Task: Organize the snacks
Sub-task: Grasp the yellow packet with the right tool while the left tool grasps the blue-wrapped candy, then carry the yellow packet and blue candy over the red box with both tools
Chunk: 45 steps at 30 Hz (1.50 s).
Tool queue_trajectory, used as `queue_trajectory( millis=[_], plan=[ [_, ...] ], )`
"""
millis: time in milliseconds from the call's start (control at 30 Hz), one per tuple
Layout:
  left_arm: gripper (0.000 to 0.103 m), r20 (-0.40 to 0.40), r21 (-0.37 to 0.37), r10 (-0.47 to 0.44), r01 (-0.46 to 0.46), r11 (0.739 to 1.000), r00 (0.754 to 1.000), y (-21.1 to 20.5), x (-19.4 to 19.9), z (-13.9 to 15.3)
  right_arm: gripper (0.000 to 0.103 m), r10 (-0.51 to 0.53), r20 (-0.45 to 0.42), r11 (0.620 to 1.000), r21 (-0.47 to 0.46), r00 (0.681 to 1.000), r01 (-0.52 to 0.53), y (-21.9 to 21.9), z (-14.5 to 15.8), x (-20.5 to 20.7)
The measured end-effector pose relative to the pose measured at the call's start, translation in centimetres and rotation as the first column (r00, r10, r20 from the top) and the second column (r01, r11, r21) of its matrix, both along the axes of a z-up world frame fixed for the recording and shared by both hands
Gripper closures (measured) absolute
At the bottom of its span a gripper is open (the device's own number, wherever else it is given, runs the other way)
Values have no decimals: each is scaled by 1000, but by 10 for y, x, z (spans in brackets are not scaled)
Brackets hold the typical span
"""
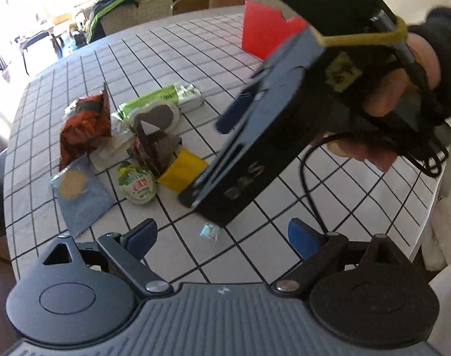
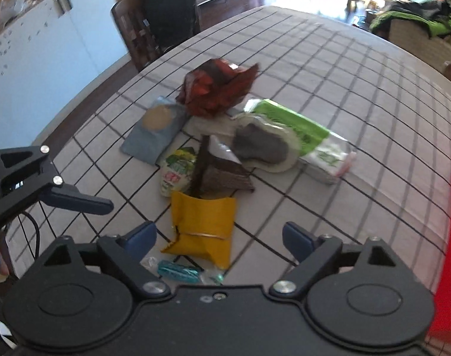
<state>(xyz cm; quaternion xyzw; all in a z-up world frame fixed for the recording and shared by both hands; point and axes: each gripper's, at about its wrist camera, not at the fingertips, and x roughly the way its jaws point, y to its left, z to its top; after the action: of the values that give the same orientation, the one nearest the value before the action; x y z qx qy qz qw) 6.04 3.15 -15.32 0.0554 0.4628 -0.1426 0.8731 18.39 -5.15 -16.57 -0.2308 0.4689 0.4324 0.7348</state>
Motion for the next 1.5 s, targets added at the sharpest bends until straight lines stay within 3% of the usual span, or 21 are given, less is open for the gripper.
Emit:
queue_trajectory(
  millis=[167,333,433,567,700,867,1100,1267,1500],
  plan=[
    [8,12,30,-44,44,999,999,-6,3,-5,31,52,7,998,-33,999,-51,11,-6,1],
    [10,4,37,-65,65,997,998,-7,10,-7,39,64,11,997,-36,998,-63,12,-6,3],
    [16,-13,34,-61,61,998,998,-7,18,-10,51,56,14,998,-38,998,-55,9,-5,8],
    [27,-25,45,-82,83,996,996,-9,24,-13,58,32,11,999,-32,999,-32,3,-4,14],
    [47,-51,51,-87,89,995,995,-9,33,-18,59,-13,6,1000,-27,1000,13,-8,-2,22],
    [57,-48,61,-104,106,992,993,-12,37,-20,59,-44,4,999,-16,999,44,-22,1,24],
    [92,-44,56,-147,149,987,988,-23,38,-18,59,-79,3,997,0,997,79,-36,7,24],
    [92,-46,49,-118,120,992,992,-24,40,-18,59,-123,9,992,9,992,123,-49,14,22],
    [92,-82,-26,14,-16,1000,997,-10,47,-11,59,-195,26,980,54,980,193,-77,41,23]
  ],
)
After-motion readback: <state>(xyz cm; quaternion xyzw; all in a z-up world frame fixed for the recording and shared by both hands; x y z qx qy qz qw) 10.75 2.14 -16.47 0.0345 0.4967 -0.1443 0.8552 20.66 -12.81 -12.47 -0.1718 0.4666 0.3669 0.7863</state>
